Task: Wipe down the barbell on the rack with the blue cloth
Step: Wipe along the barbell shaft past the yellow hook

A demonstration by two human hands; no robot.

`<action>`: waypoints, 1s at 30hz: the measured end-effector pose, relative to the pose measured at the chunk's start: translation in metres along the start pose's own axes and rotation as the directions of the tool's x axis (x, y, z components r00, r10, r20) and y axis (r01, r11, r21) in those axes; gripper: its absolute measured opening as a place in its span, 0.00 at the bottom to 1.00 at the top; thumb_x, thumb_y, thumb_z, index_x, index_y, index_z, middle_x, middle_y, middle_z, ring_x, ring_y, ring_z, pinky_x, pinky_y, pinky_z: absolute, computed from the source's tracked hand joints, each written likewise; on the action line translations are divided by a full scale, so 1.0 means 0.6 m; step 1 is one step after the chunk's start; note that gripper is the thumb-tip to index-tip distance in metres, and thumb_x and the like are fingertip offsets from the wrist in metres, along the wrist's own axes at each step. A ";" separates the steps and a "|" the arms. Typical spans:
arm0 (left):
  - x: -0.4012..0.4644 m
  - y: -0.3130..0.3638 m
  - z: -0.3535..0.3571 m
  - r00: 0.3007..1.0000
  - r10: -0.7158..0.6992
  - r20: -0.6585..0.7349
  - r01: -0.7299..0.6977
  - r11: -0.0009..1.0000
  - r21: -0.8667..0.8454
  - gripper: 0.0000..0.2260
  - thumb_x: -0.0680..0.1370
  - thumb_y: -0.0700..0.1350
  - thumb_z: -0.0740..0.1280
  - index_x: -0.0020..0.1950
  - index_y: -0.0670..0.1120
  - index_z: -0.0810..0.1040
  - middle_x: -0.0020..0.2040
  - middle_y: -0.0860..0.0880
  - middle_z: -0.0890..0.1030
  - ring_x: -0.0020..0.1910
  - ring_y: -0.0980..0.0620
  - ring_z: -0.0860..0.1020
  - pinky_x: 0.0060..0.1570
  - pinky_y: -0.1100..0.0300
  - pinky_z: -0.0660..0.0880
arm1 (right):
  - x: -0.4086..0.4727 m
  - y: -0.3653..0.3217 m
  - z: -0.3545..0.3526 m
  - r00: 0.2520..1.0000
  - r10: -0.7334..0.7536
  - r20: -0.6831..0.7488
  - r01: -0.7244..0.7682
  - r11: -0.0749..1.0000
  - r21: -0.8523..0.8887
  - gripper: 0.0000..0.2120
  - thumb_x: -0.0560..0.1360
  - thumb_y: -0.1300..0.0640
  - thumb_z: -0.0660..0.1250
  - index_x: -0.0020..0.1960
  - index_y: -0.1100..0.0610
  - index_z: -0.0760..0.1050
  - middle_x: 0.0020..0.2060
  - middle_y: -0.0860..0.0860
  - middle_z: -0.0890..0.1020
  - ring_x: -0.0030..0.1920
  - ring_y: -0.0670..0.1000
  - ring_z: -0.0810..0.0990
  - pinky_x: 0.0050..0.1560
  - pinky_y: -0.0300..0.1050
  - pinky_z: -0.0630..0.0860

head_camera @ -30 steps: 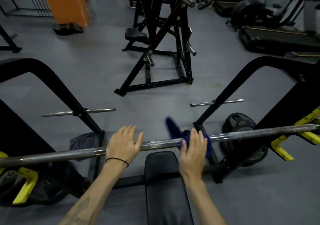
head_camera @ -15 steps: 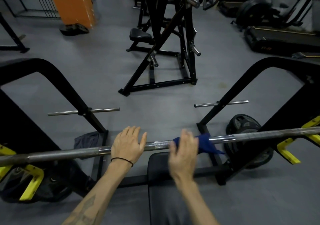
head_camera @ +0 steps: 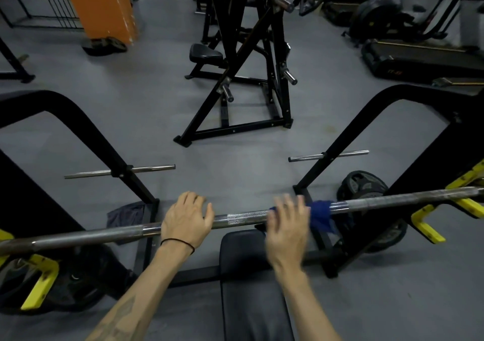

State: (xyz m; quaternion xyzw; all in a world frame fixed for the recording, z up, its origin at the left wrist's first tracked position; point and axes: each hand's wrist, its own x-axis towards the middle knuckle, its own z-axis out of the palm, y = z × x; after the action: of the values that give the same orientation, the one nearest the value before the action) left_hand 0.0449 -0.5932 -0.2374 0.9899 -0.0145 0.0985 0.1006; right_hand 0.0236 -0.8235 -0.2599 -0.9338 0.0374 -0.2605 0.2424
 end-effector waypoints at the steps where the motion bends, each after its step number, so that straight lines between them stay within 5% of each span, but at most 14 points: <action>1: 0.000 0.000 0.001 1.000 -0.003 0.012 0.003 1.000 -0.002 0.24 0.79 0.56 0.51 0.50 0.44 0.83 0.48 0.49 0.80 0.52 0.47 0.79 0.44 0.51 0.78 | -0.023 -0.035 0.012 0.993 -0.100 0.062 0.097 0.994 0.042 0.27 0.85 0.42 0.51 0.72 0.58 0.75 0.75 0.56 0.71 0.79 0.60 0.61 0.79 0.60 0.54; 3: -0.002 -0.003 0.003 1.000 0.012 0.015 -0.012 1.000 -0.014 0.25 0.80 0.57 0.50 0.52 0.45 0.83 0.50 0.49 0.81 0.52 0.49 0.78 0.47 0.51 0.78 | -0.061 -0.052 0.009 0.928 -0.320 0.193 0.311 0.947 0.076 0.27 0.85 0.43 0.51 0.79 0.55 0.66 0.80 0.53 0.63 0.81 0.56 0.56 0.80 0.56 0.52; 6: -0.007 -0.007 0.004 1.000 0.022 -0.014 -0.023 0.999 -0.038 0.24 0.80 0.58 0.51 0.53 0.45 0.82 0.50 0.49 0.81 0.51 0.49 0.79 0.46 0.52 0.78 | -0.045 0.017 -0.026 0.845 -0.493 0.209 0.500 0.866 0.022 0.28 0.84 0.46 0.56 0.80 0.57 0.61 0.81 0.52 0.61 0.81 0.53 0.58 0.78 0.54 0.60; 14: -0.016 0.001 0.009 0.999 -0.038 0.003 0.038 0.999 -0.018 0.27 0.82 0.60 0.47 0.50 0.47 0.81 0.45 0.51 0.80 0.46 0.49 0.80 0.41 0.51 0.79 | 0.026 0.178 -0.086 0.982 -0.180 0.061 0.186 0.974 -0.127 0.31 0.85 0.43 0.51 0.79 0.64 0.62 0.77 0.58 0.67 0.79 0.57 0.63 0.77 0.61 0.60; 18: -0.017 0.008 0.004 0.999 -0.038 -0.028 0.037 0.999 -0.018 0.25 0.82 0.59 0.49 0.48 0.48 0.81 0.43 0.51 0.79 0.42 0.48 0.80 0.37 0.53 0.77 | 0.056 0.165 -0.080 0.994 -0.103 0.035 0.107 0.981 -0.161 0.34 0.85 0.40 0.47 0.72 0.67 0.71 0.68 0.62 0.77 0.72 0.63 0.71 0.78 0.62 0.57; 22: -0.021 0.031 0.008 0.985 0.099 -0.142 -0.098 0.995 0.015 0.17 0.83 0.53 0.54 0.40 0.47 0.75 0.39 0.50 0.73 0.35 0.48 0.74 0.29 0.52 0.72 | 0.029 0.093 -0.031 0.998 -0.027 0.062 0.032 0.996 -0.088 0.34 0.84 0.37 0.48 0.74 0.63 0.70 0.70 0.61 0.76 0.76 0.62 0.66 0.79 0.61 0.54; 27: -0.001 0.063 0.016 0.992 0.111 -0.067 -0.104 0.989 0.101 0.18 0.81 0.53 0.57 0.34 0.48 0.75 0.33 0.47 0.74 0.25 0.44 0.75 0.21 0.55 0.67 | -0.043 -0.053 0.030 0.968 -0.226 0.112 0.215 0.971 0.103 0.31 0.84 0.40 0.55 0.77 0.63 0.66 0.72 0.57 0.73 0.74 0.58 0.68 0.79 0.57 0.57; 30: 0.006 0.071 -0.011 0.984 0.079 0.160 -0.100 0.987 0.129 0.22 0.83 0.53 0.55 0.39 0.45 0.82 0.37 0.45 0.79 0.29 0.40 0.80 0.27 0.52 0.73 | -0.013 0.020 0.005 0.870 -0.459 0.177 0.461 0.887 0.034 0.31 0.84 0.42 0.57 0.78 0.62 0.65 0.70 0.57 0.75 0.71 0.57 0.71 0.77 0.55 0.61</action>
State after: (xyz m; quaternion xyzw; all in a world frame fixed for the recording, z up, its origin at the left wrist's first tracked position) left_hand 0.0451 -0.6335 -0.2218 0.9975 -0.0600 0.0266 0.0268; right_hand 0.0190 -0.8312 -0.2714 -0.9366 -0.2067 -0.2250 0.1717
